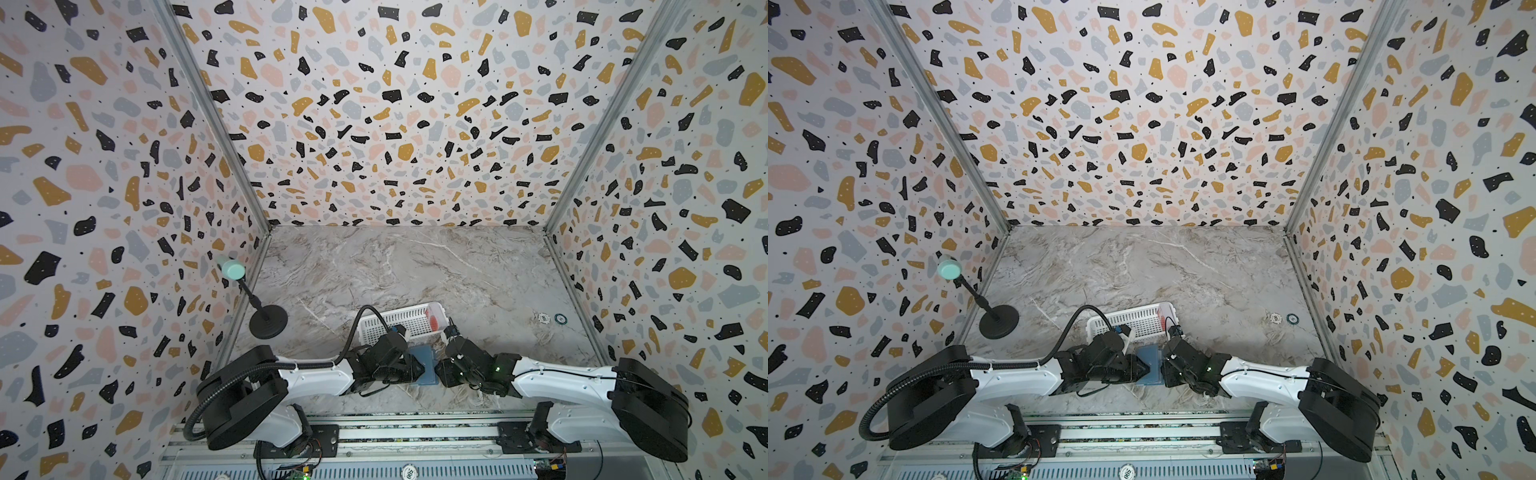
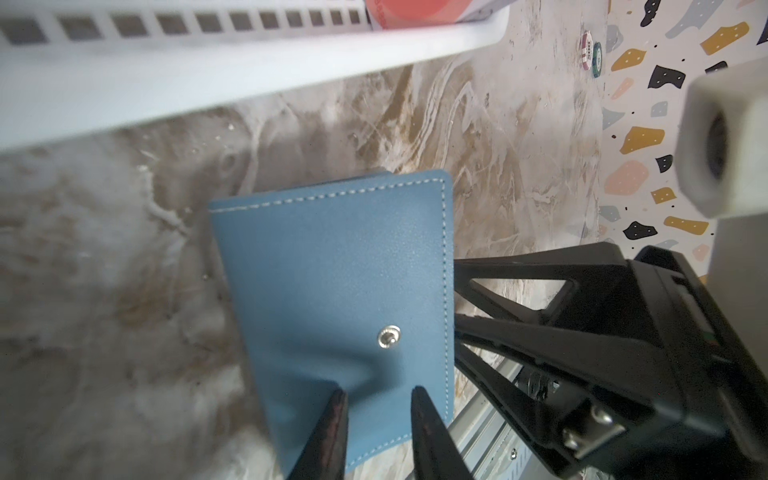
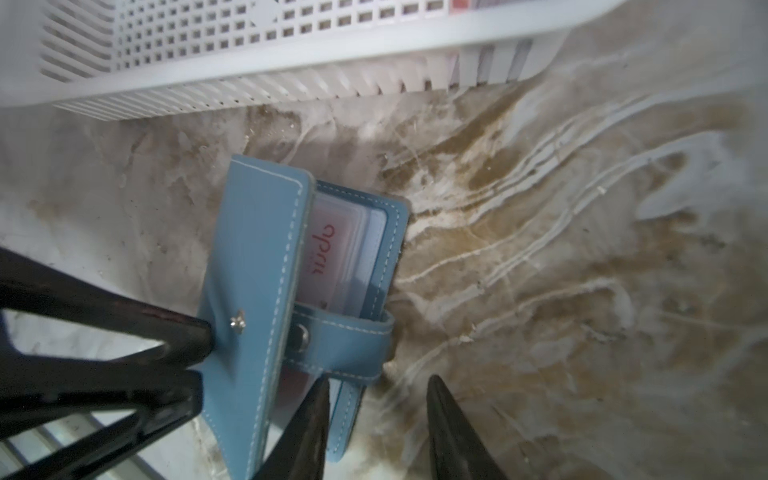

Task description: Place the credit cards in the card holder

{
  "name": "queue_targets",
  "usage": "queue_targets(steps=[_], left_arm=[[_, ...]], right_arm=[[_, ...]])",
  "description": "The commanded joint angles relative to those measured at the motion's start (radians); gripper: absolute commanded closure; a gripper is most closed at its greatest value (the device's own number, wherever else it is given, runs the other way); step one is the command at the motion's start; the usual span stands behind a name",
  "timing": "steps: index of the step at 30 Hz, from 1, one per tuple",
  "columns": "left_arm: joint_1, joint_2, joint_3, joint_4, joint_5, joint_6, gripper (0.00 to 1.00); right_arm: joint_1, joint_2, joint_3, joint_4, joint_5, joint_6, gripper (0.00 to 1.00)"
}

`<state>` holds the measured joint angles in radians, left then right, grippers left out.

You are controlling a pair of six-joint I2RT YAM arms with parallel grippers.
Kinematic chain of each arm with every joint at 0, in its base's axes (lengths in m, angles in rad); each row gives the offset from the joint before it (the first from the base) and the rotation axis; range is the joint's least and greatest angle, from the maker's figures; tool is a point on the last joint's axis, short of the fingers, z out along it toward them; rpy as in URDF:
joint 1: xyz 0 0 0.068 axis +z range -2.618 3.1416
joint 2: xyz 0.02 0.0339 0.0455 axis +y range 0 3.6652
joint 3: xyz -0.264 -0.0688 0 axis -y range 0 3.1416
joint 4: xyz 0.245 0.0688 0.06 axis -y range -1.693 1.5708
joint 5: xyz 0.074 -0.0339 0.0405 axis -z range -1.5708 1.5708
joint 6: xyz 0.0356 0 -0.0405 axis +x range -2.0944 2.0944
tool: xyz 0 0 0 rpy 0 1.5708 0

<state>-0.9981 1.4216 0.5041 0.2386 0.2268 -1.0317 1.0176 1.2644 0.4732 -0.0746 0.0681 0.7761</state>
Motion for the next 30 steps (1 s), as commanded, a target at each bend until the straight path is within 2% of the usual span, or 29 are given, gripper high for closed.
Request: queue_targets(steps=[1, 6, 14, 24, 30], left_arm=[[-0.004, 0.002, 0.013, -0.016, -0.007, 0.015, 0.71], [-0.004, -0.006, 0.009, -0.019, -0.011, 0.013, 0.71], [-0.004, -0.029, 0.011, -0.037, -0.014, 0.019, 0.7], [-0.004, -0.035, 0.003, -0.032, -0.017, 0.013, 0.7], [-0.004, -0.041, -0.007, -0.026, -0.018, 0.016, 0.71]], right_arm=[[0.005, 0.003, 0.033, -0.01, 0.03, -0.002, 0.6], [0.008, -0.018, 0.027, 0.034, -0.036, -0.041, 0.58], [0.05, -0.041, -0.017, 0.014, -0.024, -0.016, 0.49], [0.031, 0.063, 0.067, 0.0, 0.093, 0.006, 0.47], [0.011, 0.03, 0.066, -0.009, 0.177, 0.037, 0.49]])
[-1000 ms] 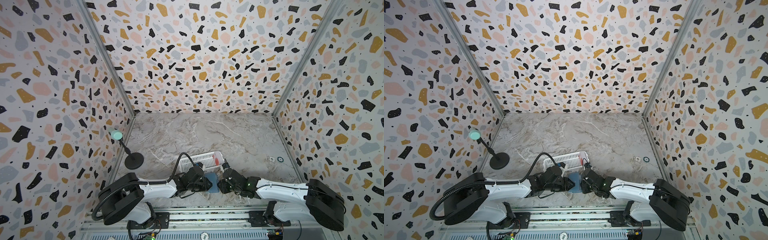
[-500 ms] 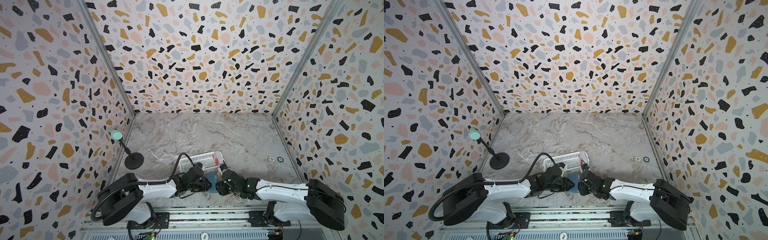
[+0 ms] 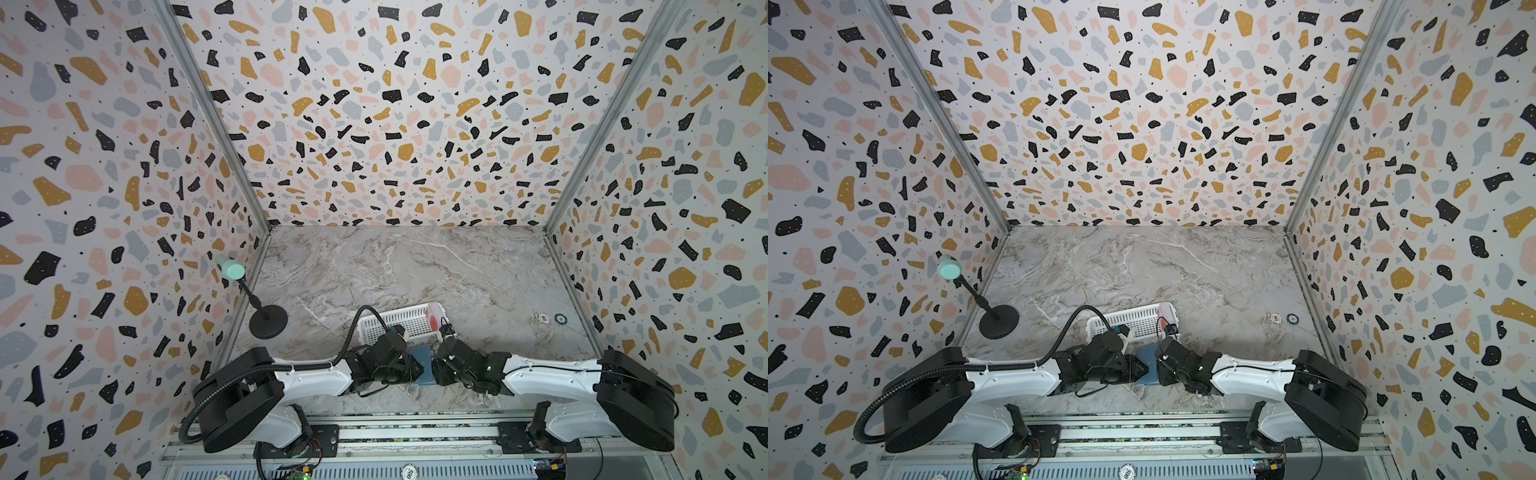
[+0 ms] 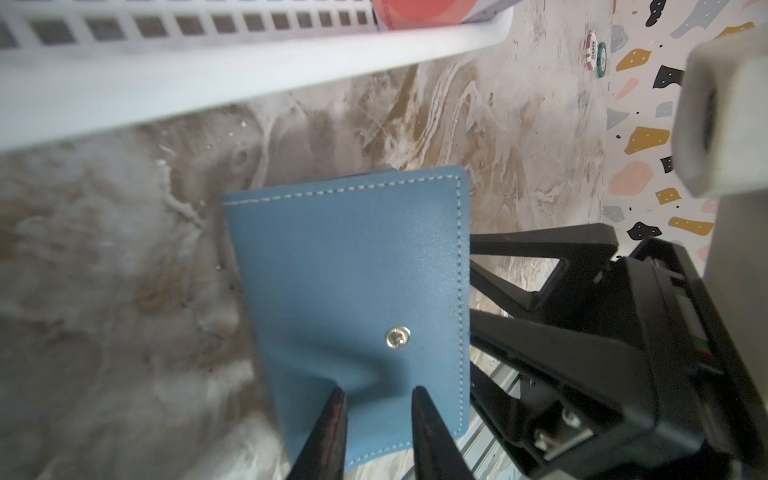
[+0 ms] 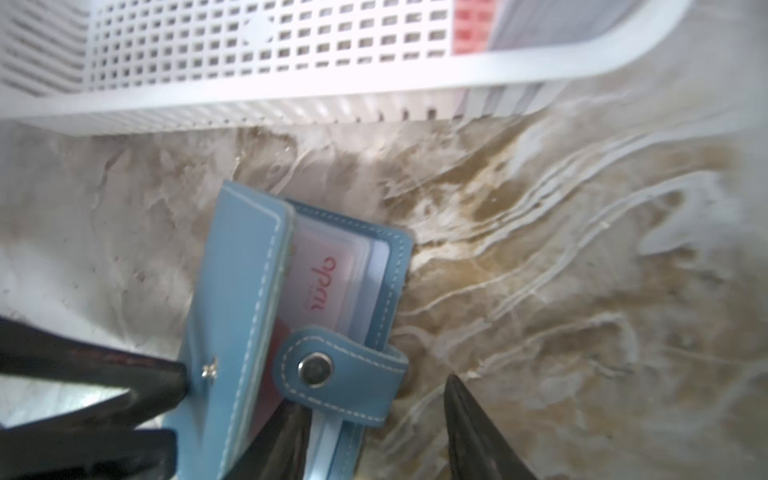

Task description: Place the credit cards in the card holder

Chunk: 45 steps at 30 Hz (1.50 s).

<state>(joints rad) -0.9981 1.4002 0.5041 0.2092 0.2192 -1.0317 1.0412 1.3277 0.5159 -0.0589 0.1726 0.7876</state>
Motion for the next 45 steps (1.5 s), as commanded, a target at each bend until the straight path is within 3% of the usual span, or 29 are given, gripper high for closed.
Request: queue_targets(steps=[1, 6, 12, 25, 28, 31, 45], left_arm=[[-0.004, -0.015, -0.007, 0.004, -0.011, 0.017, 0.71], [-0.007, 0.026, 0.01, 0.017, -0.01, 0.023, 0.71], [-0.013, 0.071, 0.034, 0.02, -0.019, 0.029, 0.72], [-0.02, 0.077, 0.033, 0.014, -0.026, 0.033, 0.74], [-0.02, 0.073, 0.028, 0.016, -0.026, 0.033, 0.75], [-0.02, 0.074, 0.026, 0.017, -0.024, 0.035, 0.75], [-0.019, 0.081, 0.014, 0.035, -0.014, 0.035, 0.75]], right_arm=[[-0.018, -0.049, 0.015, -0.025, 0.08, 0.031, 0.49], [-0.036, -0.12, -0.019, -0.025, 0.072, 0.03, 0.52], [-0.039, -0.163, -0.024, -0.041, 0.055, 0.015, 0.62], [-0.035, -0.109, 0.025, -0.059, 0.011, -0.007, 0.8], [-0.024, -0.107, 0.03, -0.081, 0.032, 0.005, 0.8], [-0.017, -0.11, 0.031, -0.099, 0.044, 0.015, 0.72], [-0.009, -0.172, 0.03, -0.109, 0.052, 0.023, 0.75]])
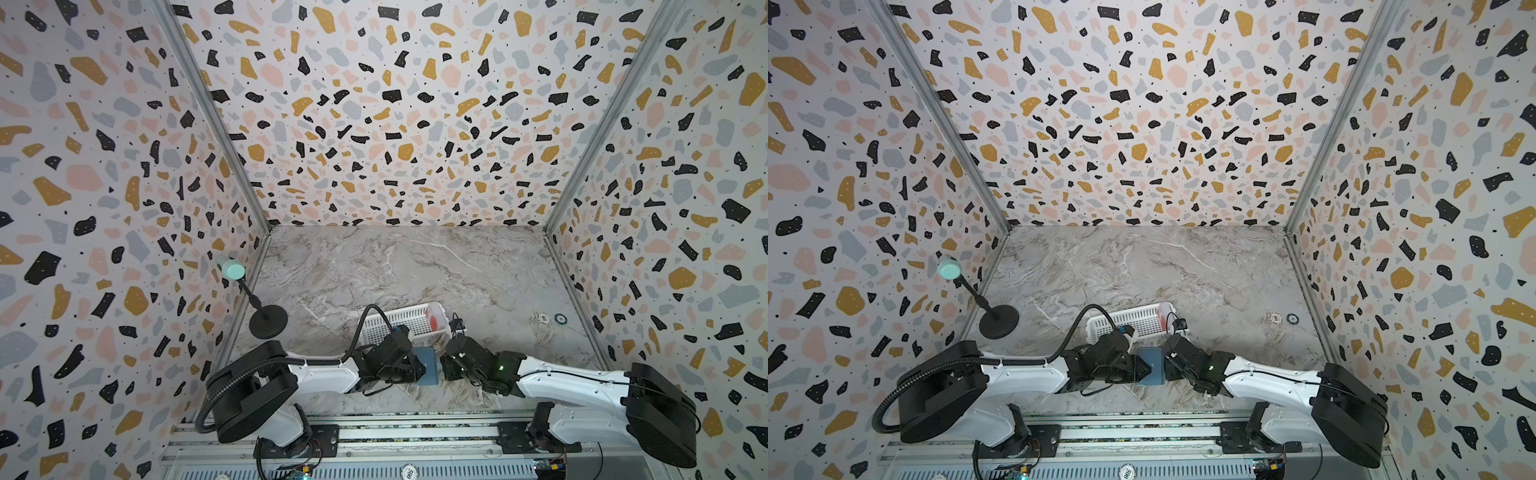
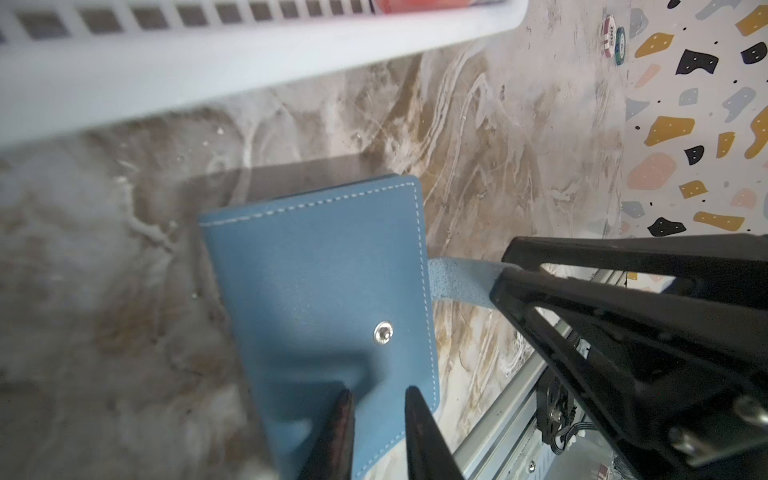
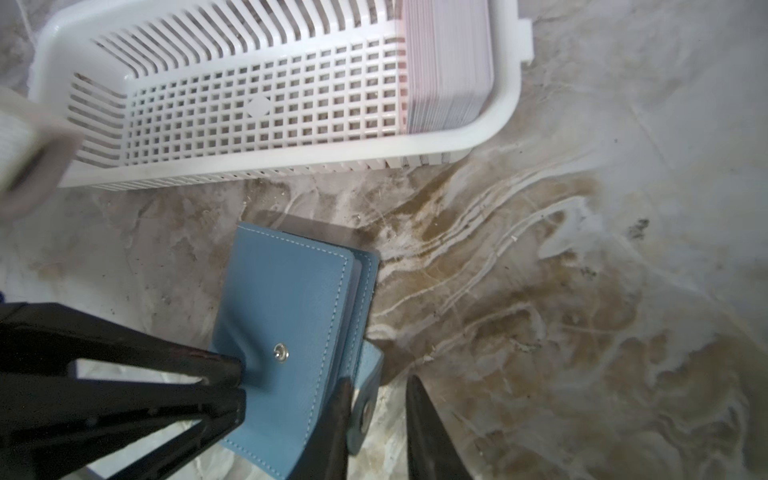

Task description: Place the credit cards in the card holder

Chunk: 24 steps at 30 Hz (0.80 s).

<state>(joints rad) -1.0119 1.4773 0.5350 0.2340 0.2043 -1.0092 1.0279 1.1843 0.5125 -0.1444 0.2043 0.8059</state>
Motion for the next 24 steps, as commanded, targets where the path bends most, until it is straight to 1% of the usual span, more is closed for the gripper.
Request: queue_targets(steps=[1, 13, 23, 24], left_arm=[[-0.006, 0.006, -0.018, 0.01, 0.001, 0.012, 0.75], [-0.006, 0.005, -0.02, 0.01, 0.002, 0.014, 0.76], [-0.007, 0.009, -0.022, 0.01, 0.003, 0.012, 0.76], [-0.007, 0.012, -0.023, 0.041, 0.003, 0.009, 0.76]], right_arm=[[0.005, -0.029, 0.034, -0.023, 0.02, 0.006, 0.76], [0.005, -0.02, 0.04, -0.014, 0.003, 0.0, 0.9], [0.008, -0.011, 0.032, 0.056, -0.071, 0.015, 0.94], [0.008, -0.008, 0.033, 0.067, -0.082, 0.019, 0.94]])
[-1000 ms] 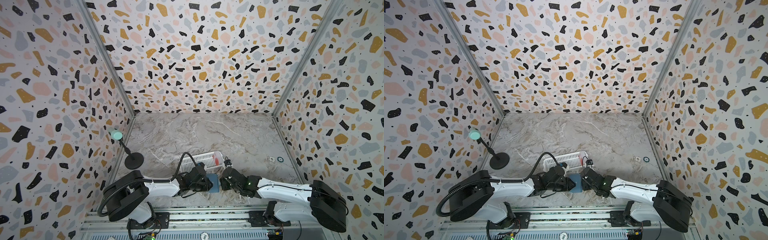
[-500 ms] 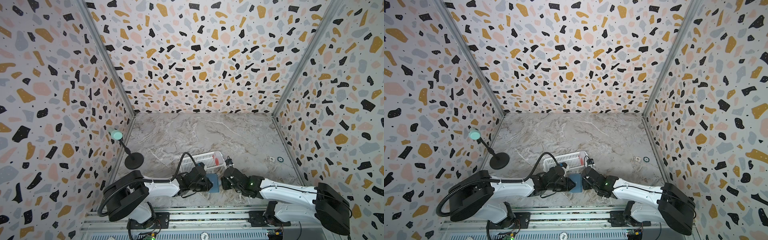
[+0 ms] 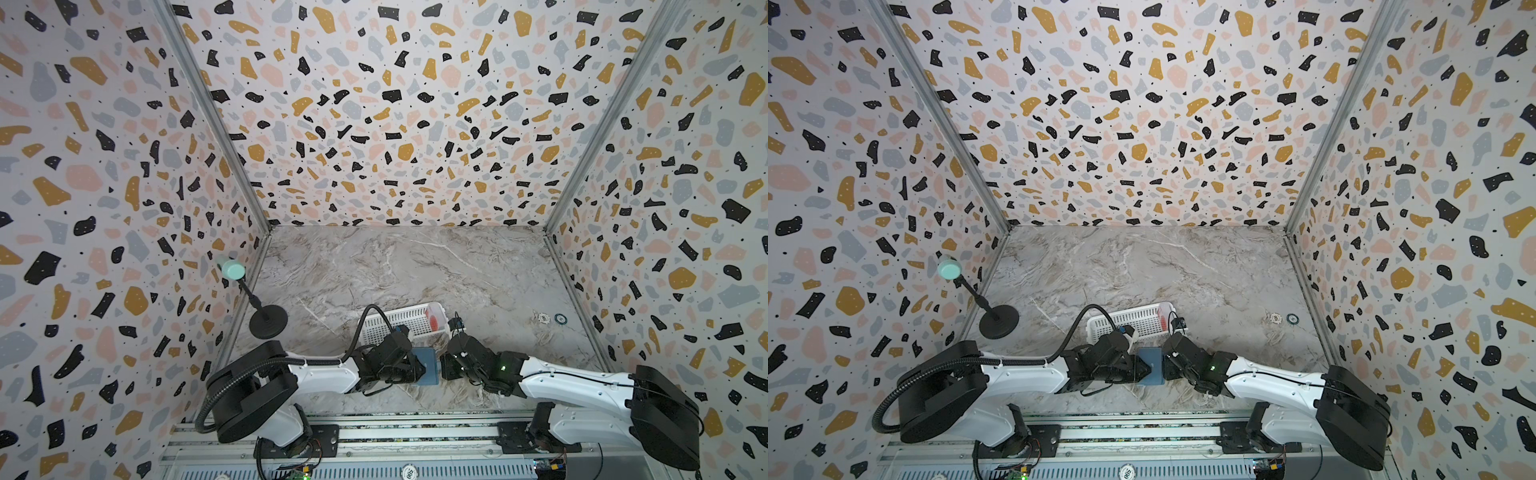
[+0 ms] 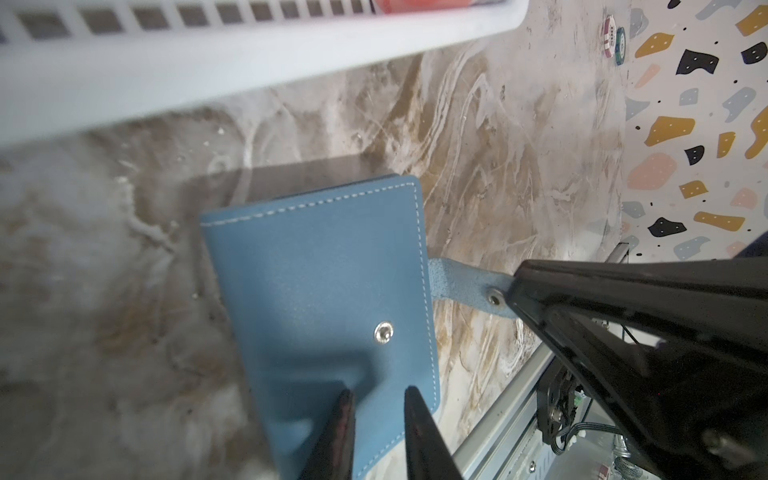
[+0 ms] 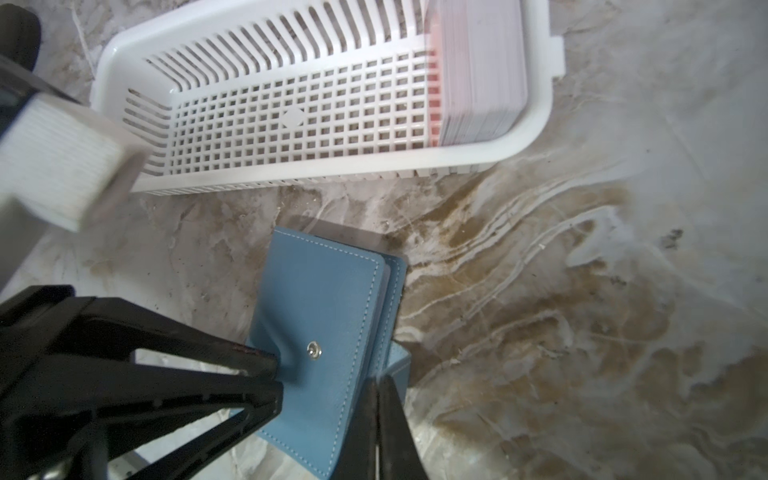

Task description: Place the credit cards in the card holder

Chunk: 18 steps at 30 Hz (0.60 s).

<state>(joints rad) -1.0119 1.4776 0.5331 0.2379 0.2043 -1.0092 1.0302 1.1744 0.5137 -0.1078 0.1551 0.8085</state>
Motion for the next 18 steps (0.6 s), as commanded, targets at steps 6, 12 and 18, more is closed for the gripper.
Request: queue_targets(steps=[6, 12, 18], left_arm=[[-0.006, 0.018, -0.031, 0.051, -0.002, 0.001, 0.78], [-0.006, 0.018, -0.041, 0.057, -0.004, -0.002, 0.82], [-0.006, 0.025, -0.051, 0.065, -0.008, -0.005, 0.89]], right_arm=[[0.005, 0.033, 0.039, 0.062, -0.056, 0.038, 0.95], [0.011, 0.082, 0.06, 0.082, -0.066, 0.048, 0.97], [0.023, 0.134, 0.087, 0.098, -0.072, 0.053, 0.97]])
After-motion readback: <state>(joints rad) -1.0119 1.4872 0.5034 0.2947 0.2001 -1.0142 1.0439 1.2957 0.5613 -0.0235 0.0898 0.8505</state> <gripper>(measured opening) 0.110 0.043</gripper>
